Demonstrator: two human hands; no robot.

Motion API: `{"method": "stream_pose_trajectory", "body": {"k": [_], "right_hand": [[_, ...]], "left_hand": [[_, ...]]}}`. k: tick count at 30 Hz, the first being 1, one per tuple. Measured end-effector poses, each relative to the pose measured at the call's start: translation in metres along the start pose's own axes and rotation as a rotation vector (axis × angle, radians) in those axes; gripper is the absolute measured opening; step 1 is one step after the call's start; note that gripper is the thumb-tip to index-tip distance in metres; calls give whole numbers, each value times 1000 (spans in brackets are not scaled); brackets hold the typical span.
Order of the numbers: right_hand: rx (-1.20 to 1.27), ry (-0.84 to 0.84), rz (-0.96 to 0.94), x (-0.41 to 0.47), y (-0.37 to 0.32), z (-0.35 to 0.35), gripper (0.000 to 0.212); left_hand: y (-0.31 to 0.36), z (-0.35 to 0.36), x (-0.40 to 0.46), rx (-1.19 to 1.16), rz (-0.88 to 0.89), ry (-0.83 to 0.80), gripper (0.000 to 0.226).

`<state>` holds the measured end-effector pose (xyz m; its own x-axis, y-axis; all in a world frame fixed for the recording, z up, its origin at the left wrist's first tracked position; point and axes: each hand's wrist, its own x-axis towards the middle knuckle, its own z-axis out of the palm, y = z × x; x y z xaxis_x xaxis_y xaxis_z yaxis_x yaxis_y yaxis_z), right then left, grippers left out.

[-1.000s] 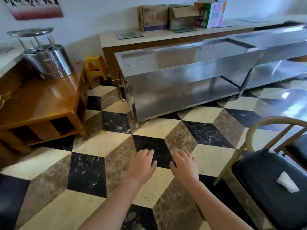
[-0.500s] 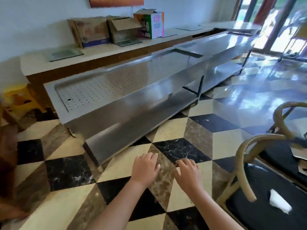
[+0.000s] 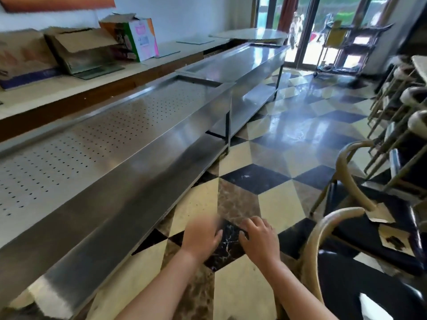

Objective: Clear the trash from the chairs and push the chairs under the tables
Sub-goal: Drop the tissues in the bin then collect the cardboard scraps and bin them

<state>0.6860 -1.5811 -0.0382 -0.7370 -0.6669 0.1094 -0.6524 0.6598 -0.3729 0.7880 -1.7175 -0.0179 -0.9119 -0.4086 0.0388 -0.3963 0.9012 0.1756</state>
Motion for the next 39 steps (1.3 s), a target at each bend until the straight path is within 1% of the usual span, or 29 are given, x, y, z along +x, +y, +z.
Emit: {"method": "stream_pose_trajectory", "body": {"k": [5, 8, 12, 18, 23, 26, 31, 33, 35, 39], "right_hand": [[-61, 49, 45, 107, 46, -16, 28], [-81, 48, 88, 159, 71, -23, 29], [-87, 115, 180, 222, 109, -30, 29], [-155, 189, 335, 321, 169, -43, 31], [-204, 273, 523, 383, 214, -76, 31], [-216, 358, 671, 402, 242, -97, 27], [-256, 431, 870, 401, 293, -116, 25], [-266, 452, 936, 397, 318, -120, 25], [-279, 471, 1002, 392, 345, -123, 29], [-216, 557, 1133, 381, 401, -129, 32]], "left_hand": [[9, -4, 121, -4, 47, 8, 42], [18, -3, 186, -15, 114, 6, 42], [37, 9, 277, -25, 195, 8, 43], [72, 36, 427, -43, 375, -38, 46], [118, 32, 541, -50, 622, -47, 44], [159, 29, 589, -95, 761, -53, 41], [233, 42, 628, -148, 981, -107, 35], [264, 51, 640, -176, 1050, -127, 36], [296, 61, 650, -178, 1114, -134, 36], [357, 81, 670, -148, 1206, -195, 40]]}}
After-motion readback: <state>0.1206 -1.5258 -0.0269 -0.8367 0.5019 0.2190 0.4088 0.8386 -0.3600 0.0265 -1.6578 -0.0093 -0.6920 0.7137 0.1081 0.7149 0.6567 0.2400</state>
